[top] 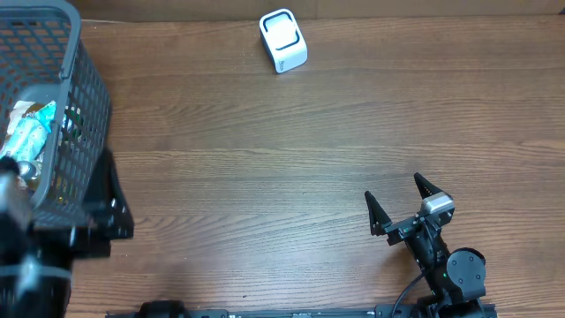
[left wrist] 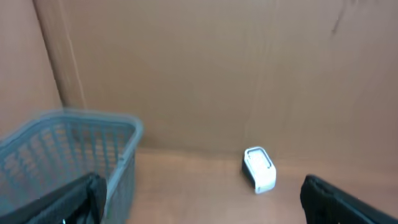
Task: Scan the item barcode
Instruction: 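Raise the left arm and move the left gripper over the basket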
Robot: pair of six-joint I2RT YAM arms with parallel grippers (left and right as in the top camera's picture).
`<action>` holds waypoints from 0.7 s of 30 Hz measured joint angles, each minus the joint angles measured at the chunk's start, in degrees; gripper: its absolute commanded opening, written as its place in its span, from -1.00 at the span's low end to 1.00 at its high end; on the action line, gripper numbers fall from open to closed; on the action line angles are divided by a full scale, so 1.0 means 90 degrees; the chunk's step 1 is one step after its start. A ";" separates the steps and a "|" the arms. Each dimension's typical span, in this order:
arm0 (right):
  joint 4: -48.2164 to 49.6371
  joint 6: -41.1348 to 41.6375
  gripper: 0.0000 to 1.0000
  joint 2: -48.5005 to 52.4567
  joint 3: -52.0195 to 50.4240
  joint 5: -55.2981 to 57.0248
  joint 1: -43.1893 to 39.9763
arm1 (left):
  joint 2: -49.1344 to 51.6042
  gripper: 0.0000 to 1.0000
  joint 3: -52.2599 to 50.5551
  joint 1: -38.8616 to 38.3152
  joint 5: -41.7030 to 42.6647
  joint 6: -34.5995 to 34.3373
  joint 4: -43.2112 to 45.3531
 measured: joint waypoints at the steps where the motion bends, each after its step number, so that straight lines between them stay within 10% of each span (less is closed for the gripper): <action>1: 0.0002 0.0000 1.00 -0.0002 0.0000 -0.0002 0.0000 | 0.0372 1.00 0.0316 0.0000 0.0022 0.0000 -0.0364; 13: 0.0002 -0.0002 1.00 0.0000 0.0000 0.0000 0.0000 | 0.2368 1.00 0.0923 0.0000 0.0520 0.0000 -0.1304; 17: 0.0000 0.0000 1.00 -0.0002 0.0000 0.0002 0.0000 | 0.2650 0.16 0.0923 0.0000 0.0578 -0.0058 -0.1321; 21: 0.0002 -0.0002 1.00 0.0000 0.0000 0.0000 0.0000 | 0.2863 0.08 0.0925 0.0000 0.0692 -0.0104 -0.1496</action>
